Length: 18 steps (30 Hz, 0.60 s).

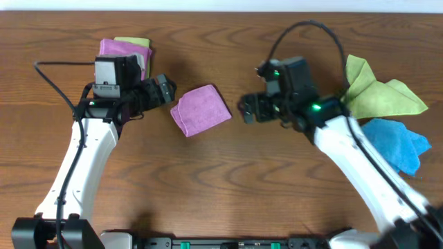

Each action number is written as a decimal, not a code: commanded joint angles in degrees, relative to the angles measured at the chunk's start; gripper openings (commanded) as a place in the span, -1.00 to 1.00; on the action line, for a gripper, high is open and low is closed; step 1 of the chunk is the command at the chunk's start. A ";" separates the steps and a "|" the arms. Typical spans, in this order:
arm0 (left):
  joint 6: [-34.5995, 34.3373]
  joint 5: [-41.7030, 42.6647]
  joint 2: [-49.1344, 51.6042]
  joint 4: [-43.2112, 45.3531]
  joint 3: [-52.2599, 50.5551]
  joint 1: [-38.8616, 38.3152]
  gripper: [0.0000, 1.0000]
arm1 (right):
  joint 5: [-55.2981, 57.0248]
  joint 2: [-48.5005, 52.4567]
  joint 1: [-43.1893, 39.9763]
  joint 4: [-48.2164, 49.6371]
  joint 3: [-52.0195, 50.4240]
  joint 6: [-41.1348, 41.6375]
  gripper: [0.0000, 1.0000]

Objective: Fold the cloth

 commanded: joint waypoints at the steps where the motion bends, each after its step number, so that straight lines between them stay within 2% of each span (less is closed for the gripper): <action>1: -1.55 4.04 -0.55 -3.32 1.11 0.37 0.90 | 5.62 -6.19 -1.27 -5.27 0.31 -2.75 0.98; 4: -3.26 6.99 -0.24 -4.04 -0.52 0.35 0.90 | 8.15 -12.74 -1.99 -10.36 -1.38 -2.75 0.98; 8: -6.08 10.23 0.72 -2.34 -3.91 0.35 0.90 | 8.94 -22.73 -2.89 -10.40 -10.14 -1.81 0.98; 18: -13.49 16.44 0.94 8.70 -14.51 0.33 0.90 | 8.98 -47.91 -3.15 -10.84 -29.75 10.08 0.99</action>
